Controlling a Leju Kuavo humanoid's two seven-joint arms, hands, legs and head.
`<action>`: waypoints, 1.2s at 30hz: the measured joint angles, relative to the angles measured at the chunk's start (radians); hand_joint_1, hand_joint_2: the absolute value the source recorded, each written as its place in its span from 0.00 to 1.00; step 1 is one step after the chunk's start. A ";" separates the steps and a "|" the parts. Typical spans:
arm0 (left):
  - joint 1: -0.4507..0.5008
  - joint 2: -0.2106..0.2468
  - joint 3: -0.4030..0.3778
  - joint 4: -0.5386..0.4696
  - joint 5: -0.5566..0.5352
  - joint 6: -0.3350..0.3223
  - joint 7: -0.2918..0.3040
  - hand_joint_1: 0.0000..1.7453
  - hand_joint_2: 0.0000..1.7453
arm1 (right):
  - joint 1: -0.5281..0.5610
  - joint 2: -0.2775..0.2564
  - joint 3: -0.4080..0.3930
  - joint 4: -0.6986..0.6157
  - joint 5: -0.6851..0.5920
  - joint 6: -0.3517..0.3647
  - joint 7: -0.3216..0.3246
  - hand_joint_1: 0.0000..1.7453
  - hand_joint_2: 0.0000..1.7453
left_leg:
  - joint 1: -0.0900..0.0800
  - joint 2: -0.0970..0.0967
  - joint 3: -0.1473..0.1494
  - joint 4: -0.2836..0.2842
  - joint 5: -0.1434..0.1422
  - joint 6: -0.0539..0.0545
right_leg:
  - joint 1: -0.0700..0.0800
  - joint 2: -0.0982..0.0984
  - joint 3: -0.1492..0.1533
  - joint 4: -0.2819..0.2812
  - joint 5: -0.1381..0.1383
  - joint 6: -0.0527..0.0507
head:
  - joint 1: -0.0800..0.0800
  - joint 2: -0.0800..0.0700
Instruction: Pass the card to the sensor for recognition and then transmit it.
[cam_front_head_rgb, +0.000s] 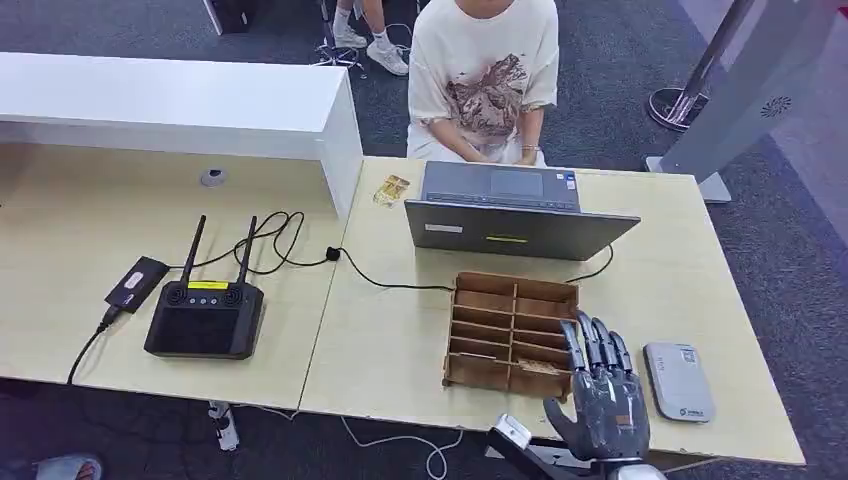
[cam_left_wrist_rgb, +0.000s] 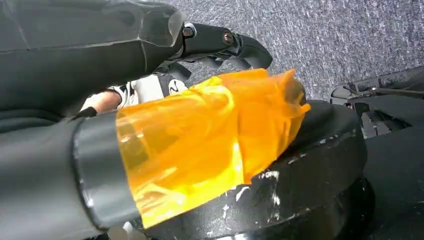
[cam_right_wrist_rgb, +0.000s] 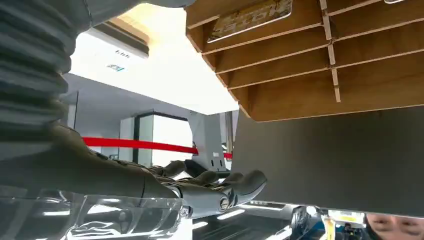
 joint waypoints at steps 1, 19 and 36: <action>0.000 0.000 0.000 0.000 0.000 0.000 0.000 0.00 0.00 | -0.001 0.000 0.000 0.001 0.000 0.000 0.000 0.00 1.00 | 0.000 0.000 0.000 0.000 0.000 0.000 | 0.000 0.000 0.000 0.000 0.000 0.000 | 0.000 0.000; -0.001 0.000 0.000 0.000 -0.011 -0.005 0.002 0.00 0.00 | -0.013 0.000 0.000 0.030 -0.026 0.021 -0.015 0.01 1.00 | 0.000 0.000 0.000 0.000 0.000 0.000 | 0.000 0.000 0.000 0.000 0.000 0.000 | 0.000 0.000; -0.005 0.000 0.000 0.000 -0.007 -0.008 0.002 0.00 0.00 | -0.021 0.008 0.002 0.051 -0.032 0.037 -0.034 0.04 1.00 | 0.000 0.000 0.000 0.000 0.000 0.000 | 0.000 0.000 0.000 0.000 0.000 0.000 | 0.000 0.000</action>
